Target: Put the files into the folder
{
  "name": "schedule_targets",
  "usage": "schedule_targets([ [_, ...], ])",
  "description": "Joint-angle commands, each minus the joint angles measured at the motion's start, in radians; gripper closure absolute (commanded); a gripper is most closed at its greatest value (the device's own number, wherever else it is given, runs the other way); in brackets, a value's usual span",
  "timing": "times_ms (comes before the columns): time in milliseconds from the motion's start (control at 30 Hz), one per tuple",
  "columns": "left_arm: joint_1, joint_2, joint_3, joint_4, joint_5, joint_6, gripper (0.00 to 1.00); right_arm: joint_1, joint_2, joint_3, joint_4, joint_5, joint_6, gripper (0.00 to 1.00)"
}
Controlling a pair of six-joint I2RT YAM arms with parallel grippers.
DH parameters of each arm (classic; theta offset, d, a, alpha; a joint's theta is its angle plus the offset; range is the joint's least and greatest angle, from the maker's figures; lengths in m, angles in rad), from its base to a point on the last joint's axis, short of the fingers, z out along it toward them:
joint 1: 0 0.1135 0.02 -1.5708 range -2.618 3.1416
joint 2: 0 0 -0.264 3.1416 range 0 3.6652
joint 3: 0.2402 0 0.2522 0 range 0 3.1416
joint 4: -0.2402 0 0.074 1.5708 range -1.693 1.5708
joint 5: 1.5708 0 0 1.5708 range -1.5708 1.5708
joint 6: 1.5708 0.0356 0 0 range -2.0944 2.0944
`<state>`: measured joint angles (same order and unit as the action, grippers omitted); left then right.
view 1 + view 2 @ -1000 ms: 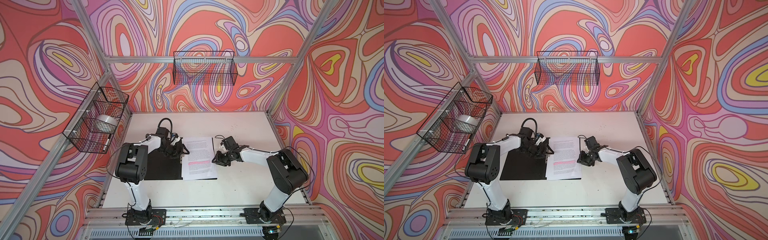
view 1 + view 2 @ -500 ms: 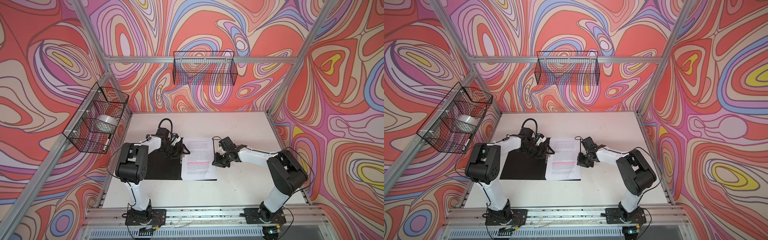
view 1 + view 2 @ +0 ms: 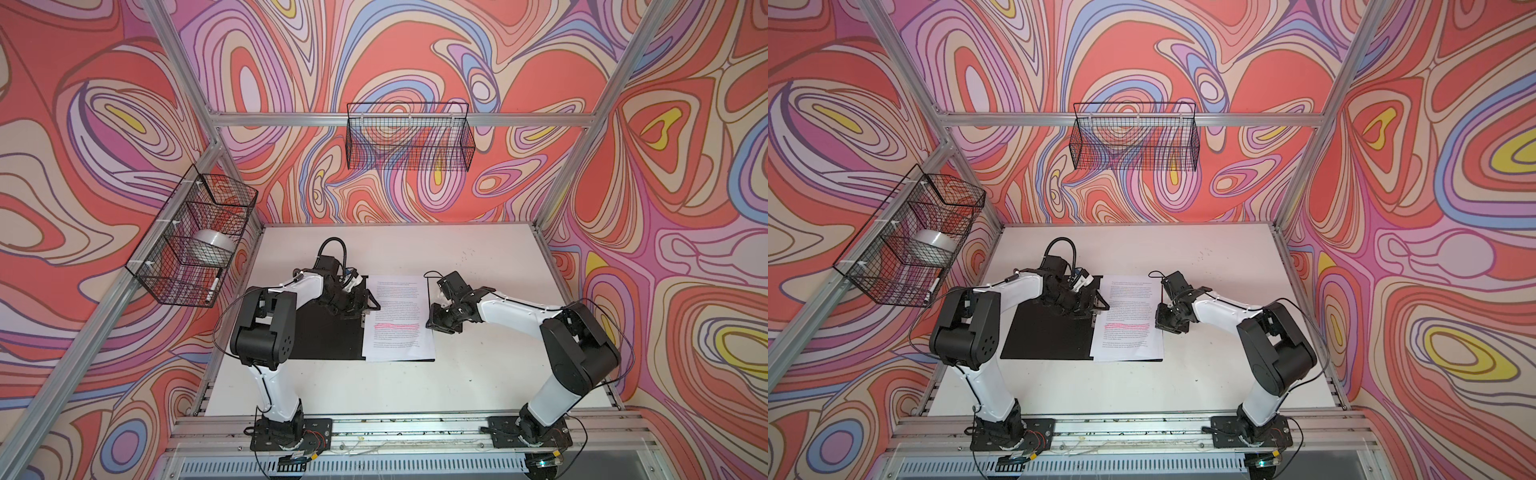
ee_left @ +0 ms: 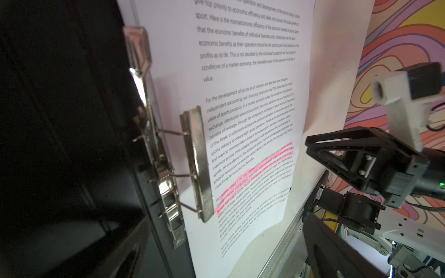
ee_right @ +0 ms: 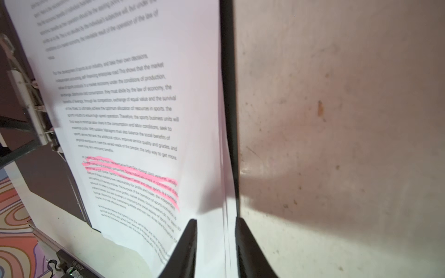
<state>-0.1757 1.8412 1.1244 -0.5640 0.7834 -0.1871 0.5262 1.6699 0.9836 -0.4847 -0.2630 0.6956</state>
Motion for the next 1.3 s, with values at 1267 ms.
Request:
schedule_targets([
  [1267, -0.018, -0.118, -0.156, -0.132, -0.088, 0.1, 0.0, 0.031, -0.2, -0.347, 0.199, -0.113, 0.246, 0.7],
])
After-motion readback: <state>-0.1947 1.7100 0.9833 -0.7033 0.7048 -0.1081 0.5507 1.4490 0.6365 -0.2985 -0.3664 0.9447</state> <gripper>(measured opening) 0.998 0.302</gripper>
